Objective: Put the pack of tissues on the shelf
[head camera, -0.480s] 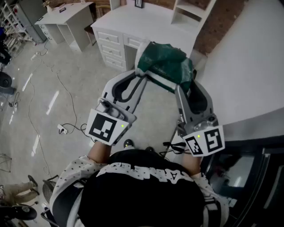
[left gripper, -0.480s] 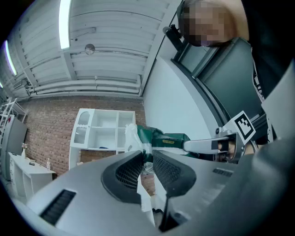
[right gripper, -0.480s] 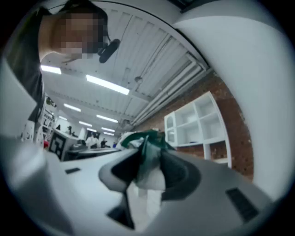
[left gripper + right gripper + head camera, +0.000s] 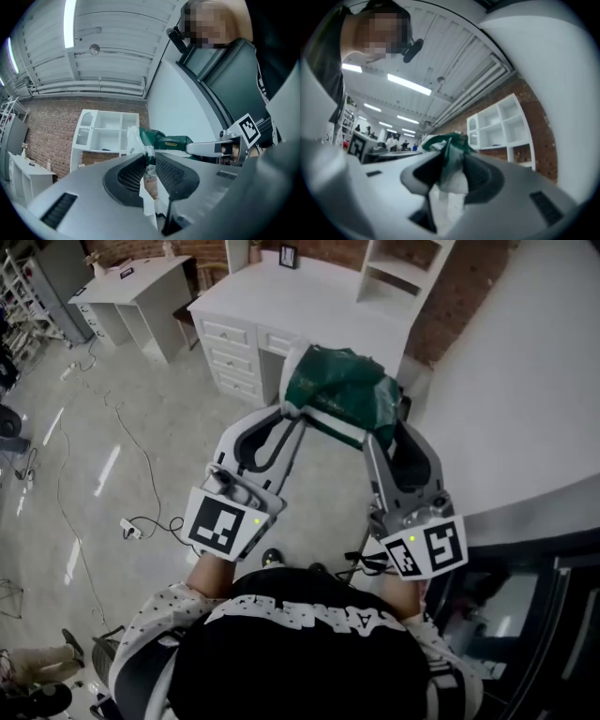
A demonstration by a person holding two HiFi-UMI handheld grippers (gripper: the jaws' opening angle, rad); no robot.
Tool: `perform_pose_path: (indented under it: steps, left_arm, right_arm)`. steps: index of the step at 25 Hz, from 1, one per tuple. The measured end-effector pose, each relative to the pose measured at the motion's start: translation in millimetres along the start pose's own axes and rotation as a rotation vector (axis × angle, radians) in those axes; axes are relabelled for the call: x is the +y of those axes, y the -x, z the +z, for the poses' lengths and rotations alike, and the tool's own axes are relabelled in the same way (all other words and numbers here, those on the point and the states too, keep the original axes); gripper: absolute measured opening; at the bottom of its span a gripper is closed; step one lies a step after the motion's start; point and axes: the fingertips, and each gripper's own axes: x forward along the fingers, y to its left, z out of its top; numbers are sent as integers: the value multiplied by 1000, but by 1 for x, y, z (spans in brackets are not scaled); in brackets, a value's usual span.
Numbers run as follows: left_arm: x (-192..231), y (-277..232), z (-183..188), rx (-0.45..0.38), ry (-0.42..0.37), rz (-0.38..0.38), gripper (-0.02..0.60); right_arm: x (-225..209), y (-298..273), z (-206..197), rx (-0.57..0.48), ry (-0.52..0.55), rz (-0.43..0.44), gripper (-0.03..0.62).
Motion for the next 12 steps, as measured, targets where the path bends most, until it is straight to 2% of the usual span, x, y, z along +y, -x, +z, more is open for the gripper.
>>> perform_pose_path:
  steps: [4, 12]
  left_arm:
    - [8, 12, -9, -5, 5, 21, 100]
    - [68, 35, 3, -22, 7, 59, 100]
  right_arm:
    - [11, -5, -12, -2, 7, 16, 164]
    - [48, -60, -10, -4, 10, 49, 164]
